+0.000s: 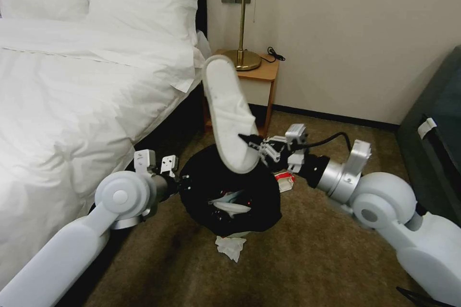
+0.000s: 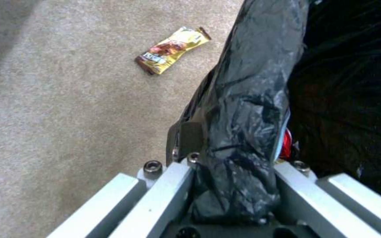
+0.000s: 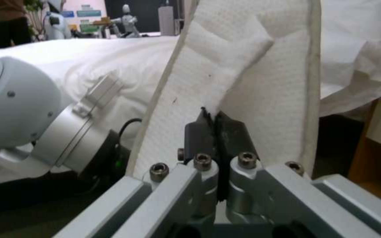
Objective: Pick up the trash bin, then pick up the garbage on the floor and place it into the trash bin.
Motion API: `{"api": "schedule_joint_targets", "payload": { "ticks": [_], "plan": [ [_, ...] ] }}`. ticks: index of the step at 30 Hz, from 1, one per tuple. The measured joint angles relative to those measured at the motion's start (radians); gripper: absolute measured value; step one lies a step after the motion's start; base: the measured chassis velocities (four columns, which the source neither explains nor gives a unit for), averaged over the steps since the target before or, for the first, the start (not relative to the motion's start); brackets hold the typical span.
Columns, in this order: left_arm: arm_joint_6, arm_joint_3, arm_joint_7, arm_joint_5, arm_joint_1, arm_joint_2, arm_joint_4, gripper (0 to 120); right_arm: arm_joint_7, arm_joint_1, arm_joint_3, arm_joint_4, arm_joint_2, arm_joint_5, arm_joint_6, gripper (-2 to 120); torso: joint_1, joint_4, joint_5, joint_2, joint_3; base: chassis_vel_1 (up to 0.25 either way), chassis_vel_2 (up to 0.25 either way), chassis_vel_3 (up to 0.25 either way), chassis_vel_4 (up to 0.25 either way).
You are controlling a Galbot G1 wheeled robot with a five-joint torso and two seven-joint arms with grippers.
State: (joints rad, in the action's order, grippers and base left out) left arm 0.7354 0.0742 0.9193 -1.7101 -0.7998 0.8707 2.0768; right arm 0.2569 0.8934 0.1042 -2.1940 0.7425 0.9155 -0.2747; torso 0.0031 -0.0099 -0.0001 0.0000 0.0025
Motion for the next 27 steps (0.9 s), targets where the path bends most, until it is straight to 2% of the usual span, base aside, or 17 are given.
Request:
{"api": "schedule_joint_targets", "payload": {
  "ticks": [5,16,18,19,20,22,23,26,27],
  "plan": [
    [0.000,-0.007,0.000,-0.006,0.017,0.009,-0.008,0,-0.004,-0.008,-0.036,0.028,0.022,-0.081,0.019,0,0.000,0.0000,0.0001,0.000,0.000,0.000,0.000,0.000,0.000],
    [0.000,-0.012,0.000,-0.016,0.032,0.019,-0.015,0,-0.002,0.004,-0.041,0.044,0.030,-0.144,0.018,0,0.000,0.0001,0.0001,0.000,0.000,0.000,0.000,0.000,0.000],
    [0.000,-0.012,0.000,-0.016,0.034,0.020,-0.017,0,-0.002,0.011,-0.041,0.043,0.028,-0.153,0.019,4,0.000,0.0000,0.0001,0.000,0.000,0.000,0.000,0.000,0.000],
    [0.000,-0.012,0.000,-0.016,0.036,0.022,-0.018,0,-0.003,0.016,-0.041,0.044,0.028,-0.162,0.020,10,0.000,0.0000,0.0001,0.000,0.000,0.000,0.000,0.000,0.000],
    [0.000,-0.012,0.000,-0.016,0.036,0.022,-0.018,0,-0.003,0.016,-0.041,0.044,0.028,-0.162,0.020,10,0.000,0.0000,0.0001,0.000,0.000,0.000,0.000,0.000,0.000],
    [0.000,-0.014,0.000,-0.017,0.043,0.026,-0.021,0,-0.006,0.019,-0.044,0.055,0.028,-0.177,0.028,23,0.000,0.0000,0.0001,0.000,0.000,0.000,0.000,0.000,0.000],
    [0.000,-0.014,0.000,-0.017,0.043,0.026,-0.021,0,-0.006,0.019,-0.044,0.055,0.028,-0.177,0.028,23,0.000,0.0000,0.0001,0.000,0.000,0.000,0.000,0.000,0.000],
    [0.000,-0.018,0.000,-0.022,0.053,0.027,-0.022,0,-0.011,0.016,-0.045,0.070,0.030,-0.185,0.031,39,0.000,0.0000,0.0001,0.000,0.000,0.000,0.000,0.000,0.000],
    [0.000,-0.018,0.000,-0.022,0.053,0.027,-0.022,0,-0.011,0.016,-0.045,0.070,0.030,-0.185,0.031,39,0.000,0.0000,0.0001,0.000,0.000,0.000,0.000,0.000,0.000]
  ]
}}
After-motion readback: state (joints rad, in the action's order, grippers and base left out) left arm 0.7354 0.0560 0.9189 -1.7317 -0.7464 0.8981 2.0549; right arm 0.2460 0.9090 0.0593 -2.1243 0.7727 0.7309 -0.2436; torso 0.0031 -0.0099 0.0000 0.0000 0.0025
